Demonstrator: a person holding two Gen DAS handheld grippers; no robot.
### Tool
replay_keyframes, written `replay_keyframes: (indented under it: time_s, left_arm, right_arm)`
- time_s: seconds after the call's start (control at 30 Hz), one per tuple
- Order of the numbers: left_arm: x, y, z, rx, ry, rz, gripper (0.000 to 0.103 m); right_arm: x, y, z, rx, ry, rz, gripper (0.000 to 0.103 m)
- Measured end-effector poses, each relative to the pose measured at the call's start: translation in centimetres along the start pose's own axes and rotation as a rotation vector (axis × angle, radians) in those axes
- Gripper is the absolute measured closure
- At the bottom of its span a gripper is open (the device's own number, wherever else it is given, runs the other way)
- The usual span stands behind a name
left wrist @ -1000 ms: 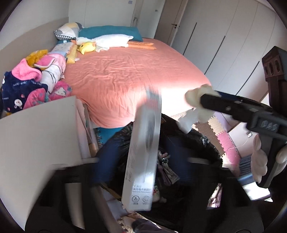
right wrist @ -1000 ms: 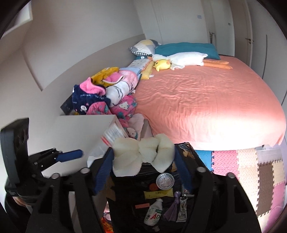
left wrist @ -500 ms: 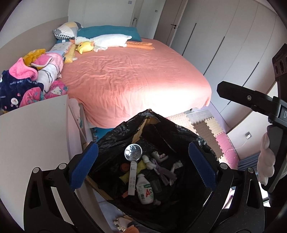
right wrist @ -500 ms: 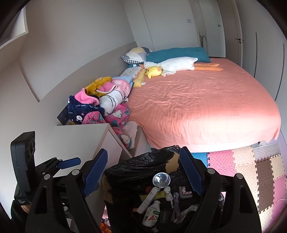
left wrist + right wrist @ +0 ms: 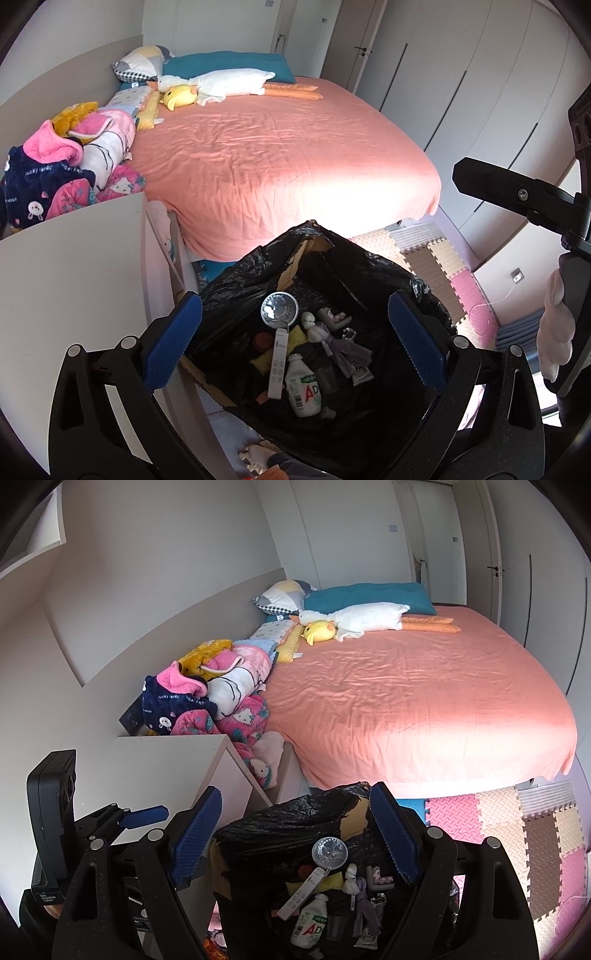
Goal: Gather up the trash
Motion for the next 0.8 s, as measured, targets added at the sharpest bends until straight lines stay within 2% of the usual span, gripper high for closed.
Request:
replay_keyframes:
  time_s: [0.57, 0.8]
  left_arm:
    - [0.3, -0.19, 0.23, -0.006, 0.01, -0.015, 0.006]
    - [-0.16, -0.21, 0.14, -0.013, -0.017, 0.019, 0.006]
  right_arm:
    - [-0.39, -0.11, 0.4, 0.002, 0.005, 0.019, 0.02]
    - [-0.39, -0.14, 0.44, 0.004, 0.005, 0.021, 0.02]
Point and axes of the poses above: each gripper's, at about its wrist camera, not at the fingertips, and z roughly against the way its jaws point, x to its right, y to its top, the point moved 1 cm from there along -z, roughly the way its jaws point, and after that the axes turned 7 degrees about x, right-handed, at the moved point
